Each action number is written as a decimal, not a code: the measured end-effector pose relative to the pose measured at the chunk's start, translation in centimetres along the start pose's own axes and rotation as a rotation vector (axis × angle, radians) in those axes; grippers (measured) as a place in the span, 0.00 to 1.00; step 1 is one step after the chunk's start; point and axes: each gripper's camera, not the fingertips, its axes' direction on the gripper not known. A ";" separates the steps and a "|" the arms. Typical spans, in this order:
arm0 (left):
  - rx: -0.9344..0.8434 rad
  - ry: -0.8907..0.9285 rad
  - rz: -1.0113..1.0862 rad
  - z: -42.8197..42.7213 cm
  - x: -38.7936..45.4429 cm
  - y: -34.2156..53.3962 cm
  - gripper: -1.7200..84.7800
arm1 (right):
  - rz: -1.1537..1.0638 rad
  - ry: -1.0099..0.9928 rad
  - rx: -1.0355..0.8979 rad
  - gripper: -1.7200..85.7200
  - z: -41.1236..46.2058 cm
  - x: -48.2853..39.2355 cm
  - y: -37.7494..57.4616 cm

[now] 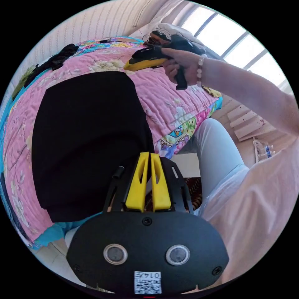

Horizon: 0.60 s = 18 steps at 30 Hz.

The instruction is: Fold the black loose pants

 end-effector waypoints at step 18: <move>0.244 0.091 -0.566 -10.0 -19.4 6.9 0.20 | -0.059 -0.040 -0.057 0.16 8.1 -2.5 9.9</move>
